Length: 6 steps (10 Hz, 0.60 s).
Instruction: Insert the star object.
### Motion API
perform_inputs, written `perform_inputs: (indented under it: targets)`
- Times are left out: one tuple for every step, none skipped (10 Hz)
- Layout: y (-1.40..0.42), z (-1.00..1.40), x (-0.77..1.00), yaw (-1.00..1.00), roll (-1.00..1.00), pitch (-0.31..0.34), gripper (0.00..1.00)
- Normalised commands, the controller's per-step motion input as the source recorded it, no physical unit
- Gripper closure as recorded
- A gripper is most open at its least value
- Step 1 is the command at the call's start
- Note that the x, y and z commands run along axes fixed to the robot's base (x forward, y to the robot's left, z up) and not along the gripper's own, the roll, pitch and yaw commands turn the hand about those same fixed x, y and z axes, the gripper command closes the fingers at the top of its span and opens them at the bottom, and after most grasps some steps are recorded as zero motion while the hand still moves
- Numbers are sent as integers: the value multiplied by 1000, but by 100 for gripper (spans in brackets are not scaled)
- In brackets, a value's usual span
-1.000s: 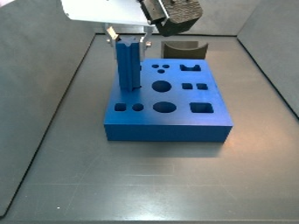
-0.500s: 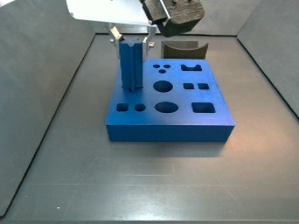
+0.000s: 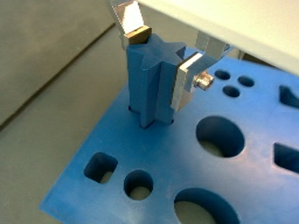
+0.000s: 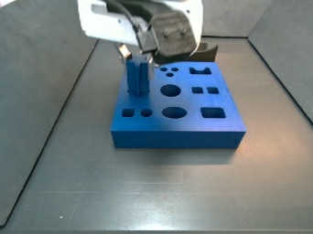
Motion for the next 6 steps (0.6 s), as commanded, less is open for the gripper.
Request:
perform_inputs:
  targets:
    - [111, -1000, 0, -169, 37, -70, 100]
    - [123, -1000, 0, -34, 50, -93, 100]
    - [97, -1000, 0, -26, 67, -91, 100]
    - [34, -523, 46, -54, -17, -44, 100]
    - [54, -180, 3, -34, -127, -50, 100]
    - [0, 0, 63, 0, 1, 76, 100]
